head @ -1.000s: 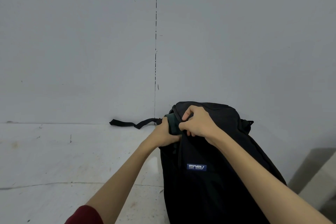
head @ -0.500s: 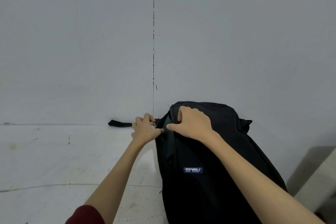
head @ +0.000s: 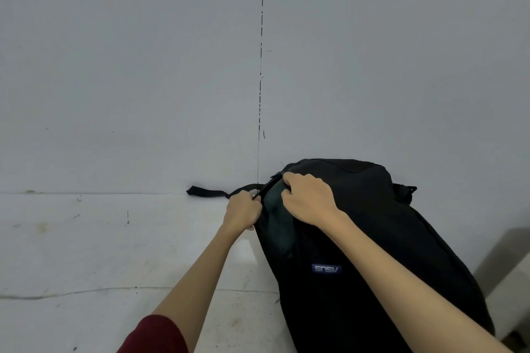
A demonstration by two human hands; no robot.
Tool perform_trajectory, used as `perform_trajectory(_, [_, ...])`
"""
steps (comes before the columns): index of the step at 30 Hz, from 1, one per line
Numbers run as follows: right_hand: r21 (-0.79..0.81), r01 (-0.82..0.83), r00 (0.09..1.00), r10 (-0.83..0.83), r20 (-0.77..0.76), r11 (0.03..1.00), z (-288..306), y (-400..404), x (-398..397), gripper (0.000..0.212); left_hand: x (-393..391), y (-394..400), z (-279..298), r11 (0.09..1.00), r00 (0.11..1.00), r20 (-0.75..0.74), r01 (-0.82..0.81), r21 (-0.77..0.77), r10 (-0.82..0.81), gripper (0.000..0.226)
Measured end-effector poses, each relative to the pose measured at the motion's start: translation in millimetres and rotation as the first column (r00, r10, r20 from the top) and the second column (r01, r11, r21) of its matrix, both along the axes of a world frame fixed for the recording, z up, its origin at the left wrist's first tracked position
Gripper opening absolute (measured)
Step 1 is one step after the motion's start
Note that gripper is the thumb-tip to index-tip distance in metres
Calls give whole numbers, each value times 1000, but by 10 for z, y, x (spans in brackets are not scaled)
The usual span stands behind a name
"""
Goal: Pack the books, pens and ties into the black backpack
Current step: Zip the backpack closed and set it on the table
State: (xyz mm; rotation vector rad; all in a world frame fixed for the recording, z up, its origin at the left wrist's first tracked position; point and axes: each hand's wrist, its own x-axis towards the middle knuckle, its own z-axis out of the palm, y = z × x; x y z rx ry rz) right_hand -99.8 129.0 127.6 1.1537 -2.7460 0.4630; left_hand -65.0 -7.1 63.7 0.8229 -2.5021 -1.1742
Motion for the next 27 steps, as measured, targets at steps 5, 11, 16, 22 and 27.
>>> perform_trajectory(5, [9, 4, 999, -4, 39, 1000, 31, -268, 172, 6, 142, -238, 87, 999, 998, 40, 43, -26, -42, 39])
perform_trajectory(11, [-21, -30, 996, 31, 80, 999, 105, -757, 507, 15, 514, -743, 142, 997, 997, 62, 42, -58, -38, 44])
perform_trajectory(16, [-115, -126, 971, 147, 191, 985, 111, -1359, 948, 26, 1095, -1395, 181, 993, 998, 57, -30, -110, 37, 46])
perform_trajectory(22, [-213, -199, 923, 256, 288, 956, 79, -1991, 1579, 20, 1928, -2146, 280, 995, 994, 97, -45, -90, 54, 42])
perform_trajectory(27, [-129, -211, 928, 240, 286, 969, 49, -2215, 1880, 23, 2497, -2237, 255, 961, 990, 47, 115, 251, -130, 37])
